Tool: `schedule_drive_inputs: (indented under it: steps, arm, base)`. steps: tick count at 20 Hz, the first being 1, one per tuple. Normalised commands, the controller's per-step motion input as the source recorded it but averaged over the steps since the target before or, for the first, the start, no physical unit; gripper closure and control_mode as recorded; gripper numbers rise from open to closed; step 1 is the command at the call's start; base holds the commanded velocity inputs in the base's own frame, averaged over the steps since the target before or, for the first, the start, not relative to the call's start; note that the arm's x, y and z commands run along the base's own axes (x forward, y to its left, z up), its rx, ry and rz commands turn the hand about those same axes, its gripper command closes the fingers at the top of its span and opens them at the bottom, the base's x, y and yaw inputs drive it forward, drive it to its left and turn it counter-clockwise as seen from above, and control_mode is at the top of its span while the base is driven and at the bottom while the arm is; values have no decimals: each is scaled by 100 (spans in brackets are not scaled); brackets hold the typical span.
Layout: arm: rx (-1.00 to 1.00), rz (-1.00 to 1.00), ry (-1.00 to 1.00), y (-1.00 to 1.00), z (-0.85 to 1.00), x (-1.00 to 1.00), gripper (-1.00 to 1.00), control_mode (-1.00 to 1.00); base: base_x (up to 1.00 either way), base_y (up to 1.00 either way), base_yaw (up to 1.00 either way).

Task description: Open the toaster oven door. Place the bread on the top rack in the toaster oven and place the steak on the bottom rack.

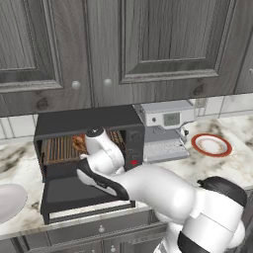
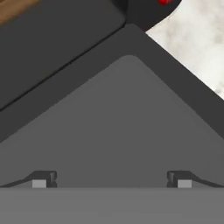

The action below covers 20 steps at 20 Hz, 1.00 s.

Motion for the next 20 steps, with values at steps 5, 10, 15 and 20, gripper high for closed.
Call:
schedule_drive_inputs:
  steps: [5, 10, 15, 20]
  arm:
    - [0, -21, 9, 0, 1, 30, -100, -100]
    - [0, -19, 6, 0, 0, 29, -100, -100]
    - [0, -15, 0, 0, 1, 23, -100, -100]
    - [0, -12, 0, 0, 0, 18, -100, -100]
  base:
    - [0, 0, 0]
    - [0, 0, 0]
    - [0, 0, 0]
    - [0, 0, 0]
